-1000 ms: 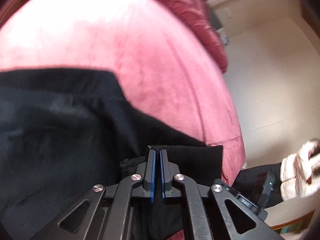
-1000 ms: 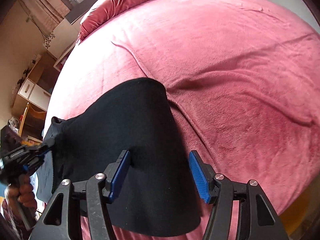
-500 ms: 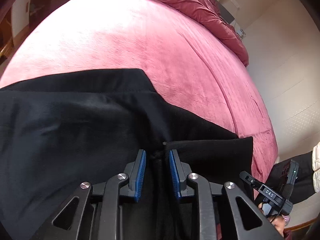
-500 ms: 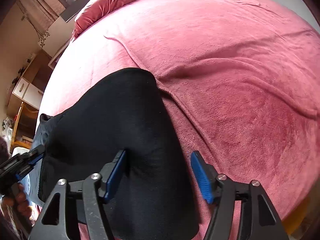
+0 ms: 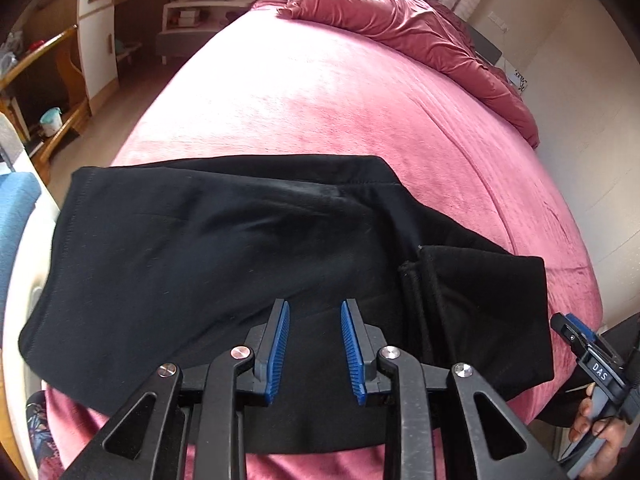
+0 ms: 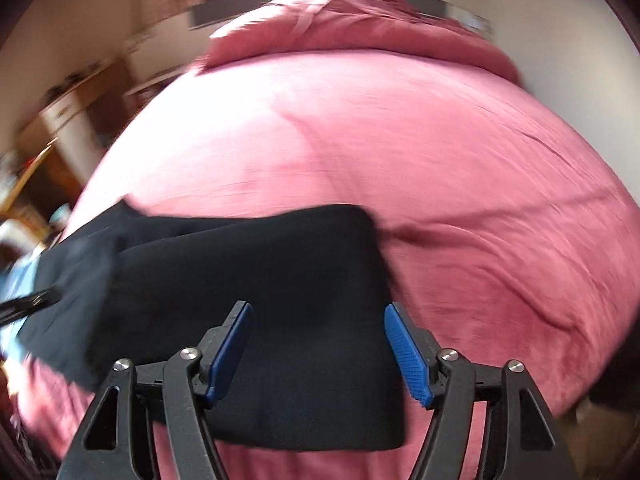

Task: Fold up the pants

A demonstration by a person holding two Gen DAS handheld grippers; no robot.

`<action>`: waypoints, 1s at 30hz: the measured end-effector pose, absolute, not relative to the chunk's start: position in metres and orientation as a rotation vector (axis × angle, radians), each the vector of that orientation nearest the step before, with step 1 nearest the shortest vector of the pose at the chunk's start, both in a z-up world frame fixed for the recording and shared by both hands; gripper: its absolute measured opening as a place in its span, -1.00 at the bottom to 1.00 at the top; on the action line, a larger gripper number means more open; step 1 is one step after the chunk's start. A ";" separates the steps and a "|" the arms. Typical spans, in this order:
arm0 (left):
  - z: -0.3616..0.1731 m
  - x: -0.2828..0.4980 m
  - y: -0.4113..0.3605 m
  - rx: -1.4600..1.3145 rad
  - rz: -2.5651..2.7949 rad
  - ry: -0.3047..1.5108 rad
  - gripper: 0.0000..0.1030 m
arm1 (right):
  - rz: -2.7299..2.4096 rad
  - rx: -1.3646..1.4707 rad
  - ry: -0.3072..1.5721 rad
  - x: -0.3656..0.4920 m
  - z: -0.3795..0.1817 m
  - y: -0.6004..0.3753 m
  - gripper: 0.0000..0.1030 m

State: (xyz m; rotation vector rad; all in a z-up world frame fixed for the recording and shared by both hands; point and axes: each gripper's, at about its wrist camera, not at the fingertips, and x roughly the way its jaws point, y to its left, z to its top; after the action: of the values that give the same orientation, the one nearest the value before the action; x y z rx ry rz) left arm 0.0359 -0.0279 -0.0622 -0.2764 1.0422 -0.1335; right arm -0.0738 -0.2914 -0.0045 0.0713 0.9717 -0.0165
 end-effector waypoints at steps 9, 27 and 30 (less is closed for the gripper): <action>-0.059 0.007 -0.007 -0.259 -0.101 1.021 -0.47 | 0.364 -0.051 1.125 -0.062 -0.037 -0.182 -0.27; -0.070 -0.019 0.107 -0.709 -0.041 1.082 -0.41 | 0.283 -0.061 1.122 -0.039 -0.059 -0.171 -0.63; -0.076 -0.036 0.162 -0.896 0.055 1.047 -0.41 | 0.280 -0.057 1.109 -0.043 -0.059 -0.171 -0.63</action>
State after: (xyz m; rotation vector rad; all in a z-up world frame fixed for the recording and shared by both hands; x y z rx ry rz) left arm -0.0360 0.1618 -0.0759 -0.8956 1.0467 0.0545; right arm -0.0427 -0.1707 -0.0593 -0.0573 1.1089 0.2797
